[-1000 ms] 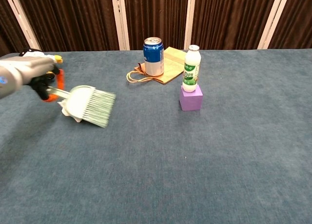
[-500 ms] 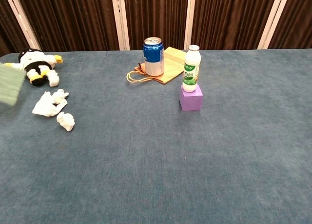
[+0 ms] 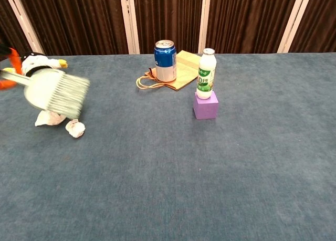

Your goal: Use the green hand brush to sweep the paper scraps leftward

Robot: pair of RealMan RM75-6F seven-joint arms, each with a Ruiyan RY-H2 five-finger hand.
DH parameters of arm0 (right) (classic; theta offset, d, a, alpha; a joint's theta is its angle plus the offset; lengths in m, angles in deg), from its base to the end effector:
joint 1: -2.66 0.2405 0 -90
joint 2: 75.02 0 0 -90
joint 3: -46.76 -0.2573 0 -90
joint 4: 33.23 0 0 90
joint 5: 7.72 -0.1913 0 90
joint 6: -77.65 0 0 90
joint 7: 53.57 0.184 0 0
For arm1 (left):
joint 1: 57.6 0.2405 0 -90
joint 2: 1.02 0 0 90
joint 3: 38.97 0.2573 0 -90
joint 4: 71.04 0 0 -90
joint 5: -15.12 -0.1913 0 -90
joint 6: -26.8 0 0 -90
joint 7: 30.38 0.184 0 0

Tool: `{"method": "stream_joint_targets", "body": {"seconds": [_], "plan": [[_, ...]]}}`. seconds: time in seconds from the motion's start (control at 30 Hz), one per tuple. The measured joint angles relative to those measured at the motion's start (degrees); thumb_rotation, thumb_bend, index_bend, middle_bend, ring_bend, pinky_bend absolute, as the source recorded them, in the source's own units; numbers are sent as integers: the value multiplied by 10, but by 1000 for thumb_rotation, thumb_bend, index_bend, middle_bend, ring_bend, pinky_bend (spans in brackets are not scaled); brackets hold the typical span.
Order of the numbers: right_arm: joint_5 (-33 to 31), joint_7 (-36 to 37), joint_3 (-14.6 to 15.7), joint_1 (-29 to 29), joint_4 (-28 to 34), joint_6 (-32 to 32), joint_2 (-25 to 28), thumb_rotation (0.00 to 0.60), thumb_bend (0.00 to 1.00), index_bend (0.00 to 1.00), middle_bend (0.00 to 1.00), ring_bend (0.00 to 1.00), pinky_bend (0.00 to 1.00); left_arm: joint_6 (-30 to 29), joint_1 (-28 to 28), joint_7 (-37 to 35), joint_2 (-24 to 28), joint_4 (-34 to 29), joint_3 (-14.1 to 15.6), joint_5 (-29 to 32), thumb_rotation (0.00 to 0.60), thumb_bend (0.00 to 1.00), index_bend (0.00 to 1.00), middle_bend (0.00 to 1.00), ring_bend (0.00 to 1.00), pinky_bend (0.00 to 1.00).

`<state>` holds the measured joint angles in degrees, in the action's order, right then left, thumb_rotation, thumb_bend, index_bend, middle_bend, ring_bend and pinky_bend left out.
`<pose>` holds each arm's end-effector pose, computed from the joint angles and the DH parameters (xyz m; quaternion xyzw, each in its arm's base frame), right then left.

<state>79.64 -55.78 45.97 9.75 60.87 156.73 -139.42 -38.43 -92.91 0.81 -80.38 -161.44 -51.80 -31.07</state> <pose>-0.2965 -0.2219 0.1466 0.6383 -0.4078 0.3606 0.5443 -0.2306 0.3807 0.0774 -0.6315 -0.4180 -0.2926 0.5838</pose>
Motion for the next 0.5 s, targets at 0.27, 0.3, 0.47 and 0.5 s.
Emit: {"method": "stream_joint_targets", "body": {"seconds": [0.27,0.3,0.47,0.5], "plan": [[-1,5,0,-4,1,6,3,600,321,0,0,0,11,-7,-28,56,-93,31,17,15,600,671,750,1000,1000,1000],[-1,5,0,-5,1,7,4,600,321,0,0,0,11,-9,-29,61,-98,41,19,19,600,671,751,1000,1000,1000],[-1,4,1,-7,3,9,5,600,321,0,0,0,11,-12,-24,64,-92,68,23,33,600,671,751,1000,1000,1000],[-1,3,1,-7,3,10,5,600,321,0,0,0,11,-11,-21,62,-85,74,22,38,600,671,751,1000,1000,1000]]}}
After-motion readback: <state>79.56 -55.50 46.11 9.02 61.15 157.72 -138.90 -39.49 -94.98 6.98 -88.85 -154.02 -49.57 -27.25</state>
